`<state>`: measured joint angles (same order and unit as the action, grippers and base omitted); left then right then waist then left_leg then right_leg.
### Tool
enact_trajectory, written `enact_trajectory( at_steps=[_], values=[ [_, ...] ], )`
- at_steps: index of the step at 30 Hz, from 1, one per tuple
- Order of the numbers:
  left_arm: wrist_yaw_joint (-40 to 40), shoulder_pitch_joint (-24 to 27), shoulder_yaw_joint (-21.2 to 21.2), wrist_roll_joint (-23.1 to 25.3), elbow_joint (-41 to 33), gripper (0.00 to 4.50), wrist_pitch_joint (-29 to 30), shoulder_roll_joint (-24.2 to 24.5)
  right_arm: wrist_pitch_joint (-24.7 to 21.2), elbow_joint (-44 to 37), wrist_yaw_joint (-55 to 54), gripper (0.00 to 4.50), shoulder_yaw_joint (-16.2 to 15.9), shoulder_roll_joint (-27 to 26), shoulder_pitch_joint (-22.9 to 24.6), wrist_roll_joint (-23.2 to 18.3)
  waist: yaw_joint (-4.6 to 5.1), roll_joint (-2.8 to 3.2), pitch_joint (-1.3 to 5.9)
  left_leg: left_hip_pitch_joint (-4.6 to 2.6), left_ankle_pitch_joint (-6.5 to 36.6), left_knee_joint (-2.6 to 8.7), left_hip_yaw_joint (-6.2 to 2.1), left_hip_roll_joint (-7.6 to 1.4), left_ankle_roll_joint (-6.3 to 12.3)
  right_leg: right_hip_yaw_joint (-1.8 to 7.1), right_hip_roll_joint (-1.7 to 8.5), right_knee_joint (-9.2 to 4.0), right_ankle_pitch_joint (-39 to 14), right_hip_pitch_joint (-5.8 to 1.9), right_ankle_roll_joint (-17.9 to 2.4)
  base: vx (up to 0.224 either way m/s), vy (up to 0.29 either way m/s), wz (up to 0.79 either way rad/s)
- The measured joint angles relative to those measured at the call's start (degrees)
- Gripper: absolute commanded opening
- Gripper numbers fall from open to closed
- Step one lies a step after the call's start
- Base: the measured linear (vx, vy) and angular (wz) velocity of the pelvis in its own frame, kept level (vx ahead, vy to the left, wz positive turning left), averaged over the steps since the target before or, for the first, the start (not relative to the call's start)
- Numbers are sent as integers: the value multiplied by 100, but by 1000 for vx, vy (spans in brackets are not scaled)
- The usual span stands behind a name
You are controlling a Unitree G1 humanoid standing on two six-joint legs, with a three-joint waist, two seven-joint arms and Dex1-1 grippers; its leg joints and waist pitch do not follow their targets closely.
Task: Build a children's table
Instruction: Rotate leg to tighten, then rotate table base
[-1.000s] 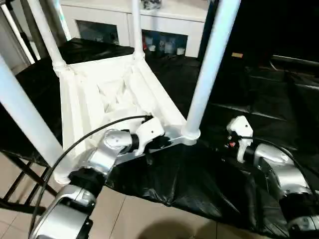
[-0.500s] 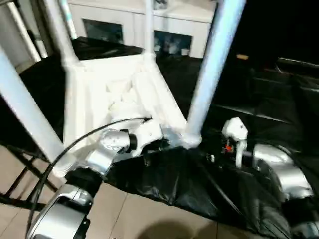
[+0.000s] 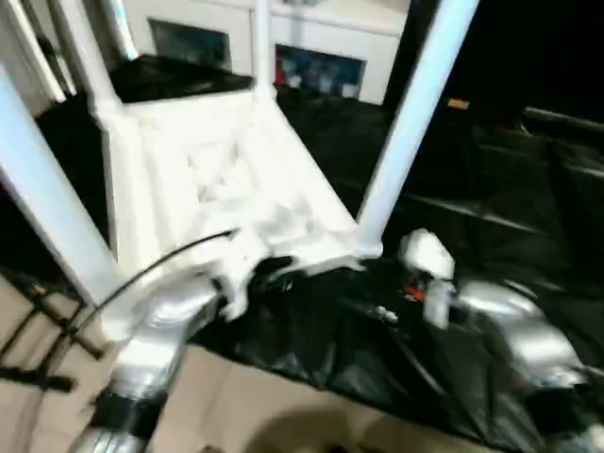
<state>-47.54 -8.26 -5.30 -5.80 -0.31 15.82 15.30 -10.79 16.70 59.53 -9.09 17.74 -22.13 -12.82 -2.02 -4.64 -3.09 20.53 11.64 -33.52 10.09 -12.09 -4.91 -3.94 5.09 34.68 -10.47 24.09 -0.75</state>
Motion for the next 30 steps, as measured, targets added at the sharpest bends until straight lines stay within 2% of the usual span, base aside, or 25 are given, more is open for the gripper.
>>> enact_trajectory(
  at_steps=[2, 8, 9, 11, 14, 15, 16, 21, 26, 28, 30],
  values=[
    [62, 349, 29, -51, -352, 184, 296, 71, 46, 226, -90, 450, -44, -141, -216, 27, -49, -89, 4, -25, -1, -10, 0, -7, -6, -2, -1, 15, -9, -1, 7, 0, 0, 0],
    [325, 1622, 239, -109, -1628, 228, 887, 310, 415, 1286, -689, 450, -38, -620, -793, 242, -137, -245, -20, -44, 12, -19, 2, -7, -49, 7, 1, 31, -9, -13, 8, 0, 0, 0],
    [345, 1740, 280, -133, -1760, 228, 922, 327, 474, 1406, -806, 450, -38, -647, -851, 278, -165, -262, -25, -39, 9, -19, -2, -7, -54, 6, 0, 32, -9, -13, 8, 0, 0, 0],
    [426, 1933, 444, -159, -2005, 256, 970, 344, 607, 1664, -1063, 450, -25, -721, -998, 400, -194, -285, -22, -39, 6, -16, 3, -8, -60, 9, 0, 34, -9, -15, 8, 0, 0, 0],
    [549, 2275, 895, -256, -2324, 276, 918, 384, 801, 2291, -1741, 450, 19, -869, -1356, 569, -200, -330, -14, -43, 4, -18, 1, -7, -63, 12, -1, 44, -8, -19, 9, 0, 0, 0],
    [536, 2374, 1016, -310, -2341, 276, 854, 435, 846, 2476, -1981, 450, 66, -897, -1468, 597, -203, -343, -14, -42, 3, -17, 1, -6, -64, 13, -1, 44, -8, -18, 10, 0, 0, 0],
    [486, 2521, 1188, -402, -2351, 299, 780, 557, 877, 2787, -2345, 450, 194, -952, -1656, 635, -208, -360, -14, -41, -1, -18, -1, -6, -72, 12, -2, 50, -7, -15, 11, 0, 0, 0],
    [77, 3066, 1619, -793, -2425, 340, 809, 968, 1135, 3642, -3183, 450, 501, -947, -2147, 674, -300, -389, -3, -40, -6, -20, -2, -7, -80, 17, -12, 52, -9, -19, 15, 0, 0, 0],
    [-356, 3494, 2103, -1100, -2588, 380, 739, 1199, 1499, 4510, -3721, 450, 761, -964, -2585, 657, -311, -375, -12, -40, -9, -21, 0, -8, -86, 23, -19, 61, -9, -21, 15, 0, 0, 0],
    [-405, 3428, 2283, -1216, -2503, 384, 578, 1216, 1605, 4724, -3834, 450, 817, -948, -2693, 669, -313, -376, -12, -39, -10, -21, -3, -10, -88, 25, -25, 65, -8, -21, 14, 0, 0, 0],
    [-410, 3083, 2439, -1378, -2274, 407, 420, 1233, 1687, 4761, -3773, 450, 830, -932, -2725, 681, -315, -378, -10, -38, -13, -20, -7, -14, -92, 27, -33, 72, -7, -23, 14, 0, 0, 0]
  ],
)
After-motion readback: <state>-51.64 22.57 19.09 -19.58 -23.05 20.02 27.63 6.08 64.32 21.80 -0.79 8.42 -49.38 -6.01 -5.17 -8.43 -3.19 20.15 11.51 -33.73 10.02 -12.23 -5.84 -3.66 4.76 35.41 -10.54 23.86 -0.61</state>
